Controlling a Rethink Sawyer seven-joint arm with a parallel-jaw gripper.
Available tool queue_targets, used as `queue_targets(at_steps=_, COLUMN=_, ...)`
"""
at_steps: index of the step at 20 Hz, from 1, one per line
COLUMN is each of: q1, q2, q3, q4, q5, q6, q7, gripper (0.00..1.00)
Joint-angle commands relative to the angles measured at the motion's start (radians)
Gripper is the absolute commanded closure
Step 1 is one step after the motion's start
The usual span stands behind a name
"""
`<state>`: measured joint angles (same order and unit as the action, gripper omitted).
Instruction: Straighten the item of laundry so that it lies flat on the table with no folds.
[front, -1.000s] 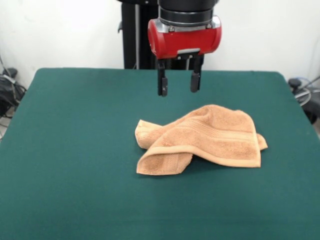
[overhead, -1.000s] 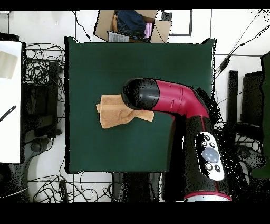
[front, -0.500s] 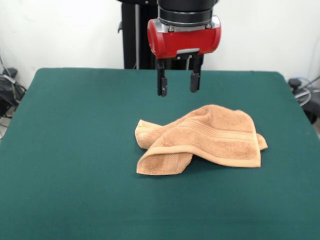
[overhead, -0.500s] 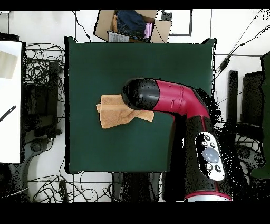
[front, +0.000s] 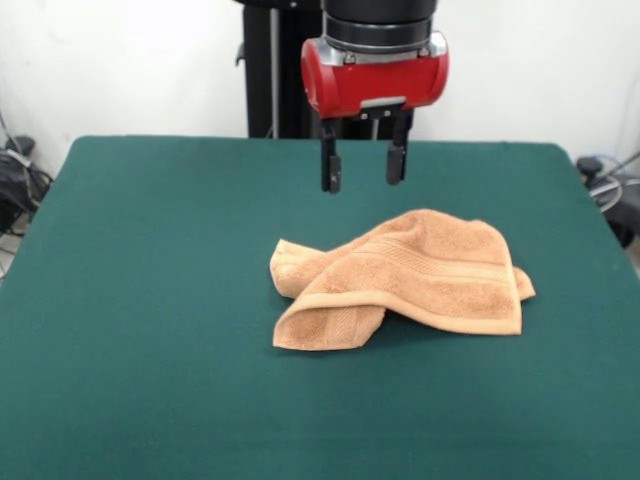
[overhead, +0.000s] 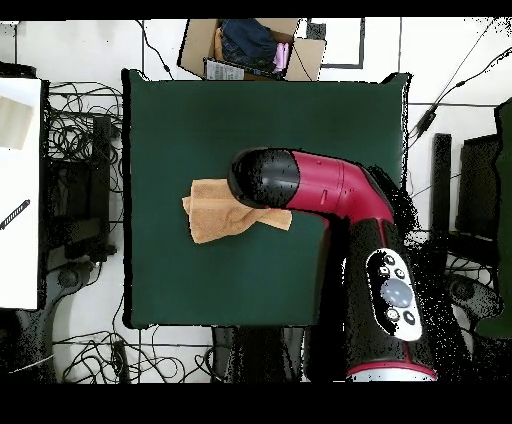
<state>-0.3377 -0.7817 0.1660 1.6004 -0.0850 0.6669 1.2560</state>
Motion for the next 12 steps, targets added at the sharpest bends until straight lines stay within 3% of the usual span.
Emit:
queue_targets(at_steps=1, q1=0.017, q2=-0.007, q3=0.033, q4=0.107, q5=-0.021, q6=-0.042, q7=0.118, gripper=0.00)
queue_targets(at_steps=12, q1=0.023, q2=-0.005, q3=0.030, q4=0.106, q5=-0.023, q6=-0.046, q7=0.122, gripper=0.00)
